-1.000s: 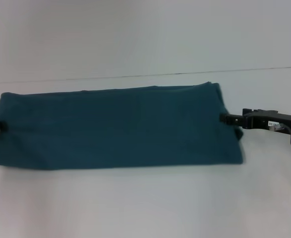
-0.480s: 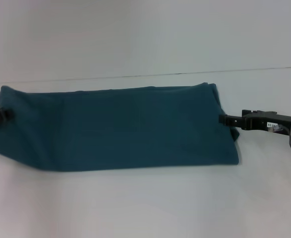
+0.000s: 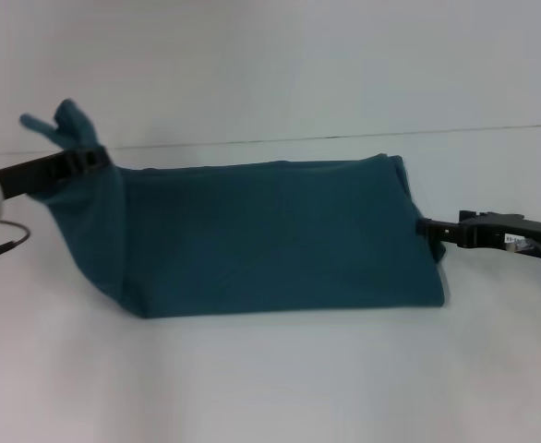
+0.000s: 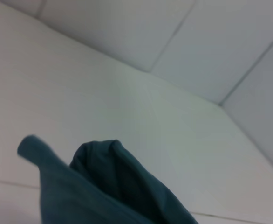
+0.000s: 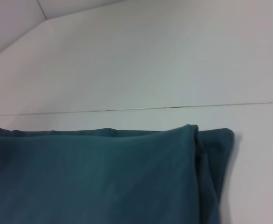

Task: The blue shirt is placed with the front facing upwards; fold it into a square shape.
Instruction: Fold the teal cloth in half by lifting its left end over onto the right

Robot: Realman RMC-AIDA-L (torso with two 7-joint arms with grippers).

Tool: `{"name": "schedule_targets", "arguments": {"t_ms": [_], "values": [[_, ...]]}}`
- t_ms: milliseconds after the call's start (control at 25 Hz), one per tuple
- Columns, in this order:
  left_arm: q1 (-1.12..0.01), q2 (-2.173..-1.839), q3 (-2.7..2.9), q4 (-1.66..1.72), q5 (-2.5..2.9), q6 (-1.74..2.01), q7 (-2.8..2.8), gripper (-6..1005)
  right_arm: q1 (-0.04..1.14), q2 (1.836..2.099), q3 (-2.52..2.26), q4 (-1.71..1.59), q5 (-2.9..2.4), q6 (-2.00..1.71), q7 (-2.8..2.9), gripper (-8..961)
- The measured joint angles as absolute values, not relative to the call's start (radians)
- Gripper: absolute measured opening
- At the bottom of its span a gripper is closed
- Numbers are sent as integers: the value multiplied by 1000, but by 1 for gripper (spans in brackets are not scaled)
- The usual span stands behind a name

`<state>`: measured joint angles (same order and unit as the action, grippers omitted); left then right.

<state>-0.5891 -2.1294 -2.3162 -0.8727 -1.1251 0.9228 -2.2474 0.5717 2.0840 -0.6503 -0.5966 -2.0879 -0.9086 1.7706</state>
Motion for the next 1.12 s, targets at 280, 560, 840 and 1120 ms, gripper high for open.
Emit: {"name": "schedule_targets", "arguments": {"t_ms": [280, 560, 840, 1120], "values": [[-654, -2161, -2293, -872, -1166, 930, -2247, 61, 535, 2069, -625, -604, -2082, -879, 1779, 910], [-695, -2165, -2234, -816, -1242, 920, -2238, 61, 517, 2062, -568, -608, -2076, -880, 1765, 906], [-725, -2167, -2162, -764, -1315, 909, -2219, 62, 521, 2061, -568, -608, -2071, -886, 1756, 902], [-762, -2171, -2113, -709, -1348, 876, -2206, 62, 526, 2058, -567, -617, -2071, -887, 1751, 898]]}}
